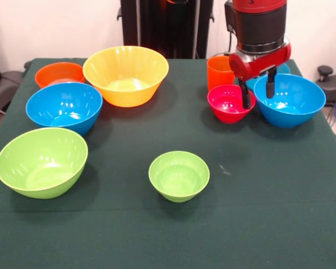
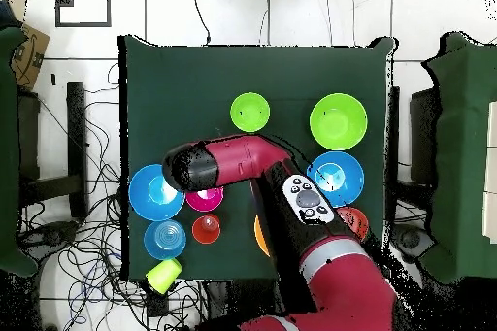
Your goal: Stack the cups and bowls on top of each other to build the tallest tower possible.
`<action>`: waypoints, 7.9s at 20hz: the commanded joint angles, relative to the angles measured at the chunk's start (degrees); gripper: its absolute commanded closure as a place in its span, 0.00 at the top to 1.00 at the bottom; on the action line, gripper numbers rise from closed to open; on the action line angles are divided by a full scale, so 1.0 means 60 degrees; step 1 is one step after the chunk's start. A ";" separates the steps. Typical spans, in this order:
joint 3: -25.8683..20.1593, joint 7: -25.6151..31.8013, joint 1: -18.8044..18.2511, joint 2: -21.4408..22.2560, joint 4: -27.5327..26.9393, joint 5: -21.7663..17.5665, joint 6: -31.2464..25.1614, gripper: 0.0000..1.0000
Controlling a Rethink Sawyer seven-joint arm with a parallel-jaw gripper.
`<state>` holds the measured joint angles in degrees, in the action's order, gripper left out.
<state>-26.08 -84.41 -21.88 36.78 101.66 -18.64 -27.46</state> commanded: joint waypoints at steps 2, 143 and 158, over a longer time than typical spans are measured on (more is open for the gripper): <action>0.0022 -0.1004 0.0155 -0.0400 0.0456 0.0216 -0.0480 1.00; 0.1389 -0.1606 0.2049 -0.3772 0.0492 0.0197 0.0421 1.00; 0.1204 -0.1465 0.1987 -0.3834 0.0468 0.0199 0.0577 0.00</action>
<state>-17.63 -85.59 -11.01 19.15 108.27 -17.74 -30.62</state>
